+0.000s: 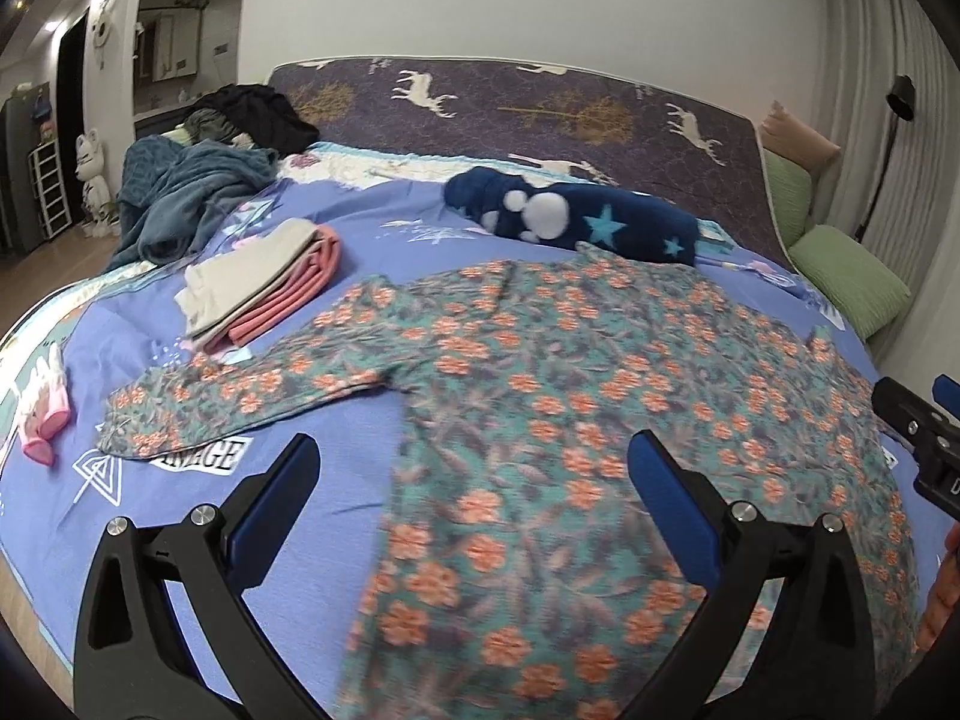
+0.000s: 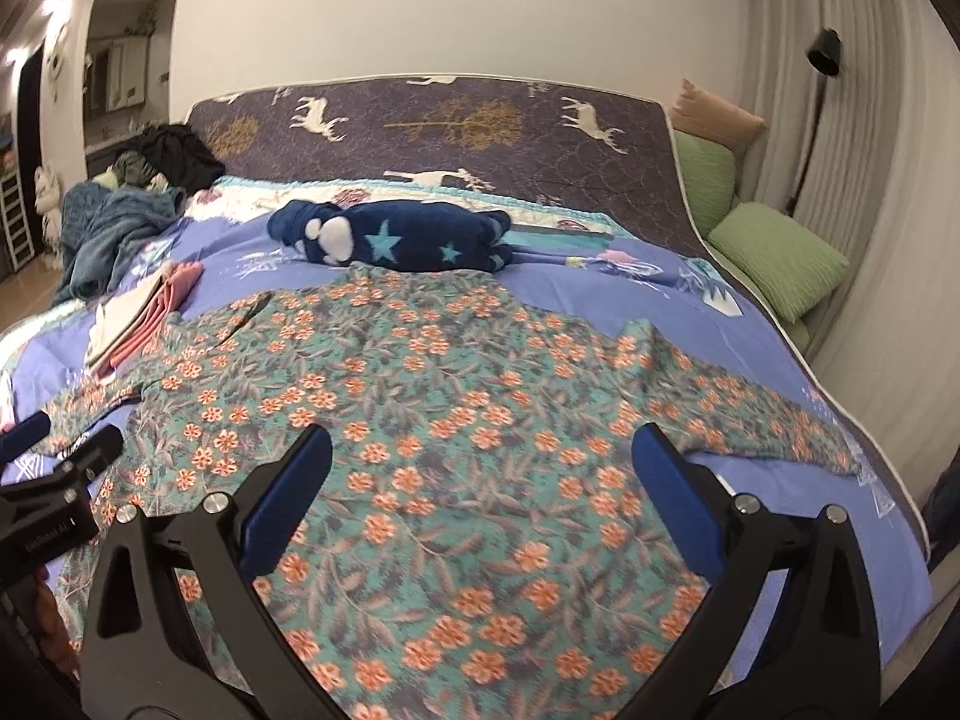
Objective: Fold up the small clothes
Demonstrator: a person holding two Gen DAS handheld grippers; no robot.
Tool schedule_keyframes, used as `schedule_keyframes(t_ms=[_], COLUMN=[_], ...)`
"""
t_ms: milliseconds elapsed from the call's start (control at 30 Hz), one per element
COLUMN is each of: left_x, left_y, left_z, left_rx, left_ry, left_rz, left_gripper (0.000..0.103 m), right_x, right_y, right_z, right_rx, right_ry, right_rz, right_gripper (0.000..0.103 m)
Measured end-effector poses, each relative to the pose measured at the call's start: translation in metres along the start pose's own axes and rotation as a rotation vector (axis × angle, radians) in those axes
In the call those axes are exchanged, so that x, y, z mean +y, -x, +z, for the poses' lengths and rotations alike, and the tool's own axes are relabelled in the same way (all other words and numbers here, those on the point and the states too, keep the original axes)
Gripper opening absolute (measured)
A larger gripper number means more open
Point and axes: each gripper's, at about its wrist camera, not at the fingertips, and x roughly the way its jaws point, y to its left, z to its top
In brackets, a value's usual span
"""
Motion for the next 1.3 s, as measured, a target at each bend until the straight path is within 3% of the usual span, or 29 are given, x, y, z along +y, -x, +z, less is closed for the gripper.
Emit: schedule_keyframes(t_ms=[400,633,833,933,1033,1100,1167,1233,1267,1300], left_x=[0.127,0.235,0.298,0.322,0.346,0.361,0.368,0.370,0.370,0.369], left_y=[-0.030,-0.045,-0.064,-0.094,-0.120,-0.132,-0.135,-0.137,-0.138,-0.137], left_z=[0.008,-0.012,-0.025,-0.025,-0.032,-0.040,-0.044,-0.040,-0.039,-0.037], left_rx=[0.037,0.088,0.098,0.157,0.215,0.229,0.210,0.184,0.185,0.178], left_ry=[0.182,0.398,0.555,0.599,0.714,0.822,0.871,0.863,0.864,0.875], left_rz=[0.218,0.375,0.364,0.328,0.283,0.227,0.220,0.217,0.193,0.164], left_gripper=[0.102,0.102,0.102,0.098,0.086,0.072,0.061,0.030,0.007,0.006], right_x=[0.055,0.061,0.054,0.056,0.059,0.060,0.060,0.059,0.058,0.058], right_y=[-0.036,-0.066,-0.092,-0.095,-0.095,-0.096,-0.097,-0.099,-0.099,-0.100], right_z=[0.016,0.013,0.005,0.003,0.001,0.001,0.000,0.000,0.001,0.001], right_rx=[0.037,0.108,0.196,0.203,0.203,0.206,0.210,0.213,0.215,0.217], right_ry=[0.130,0.190,0.173,0.187,0.197,0.200,0.200,0.195,0.192,0.188], right_rz=[0.006,0.046,0.036,0.024,0.025,0.025,0.022,0.021,0.020,0.021], right_gripper=[0.101,0.101,0.101,0.101,0.101,0.101,0.101,0.101,0.101,0.101])
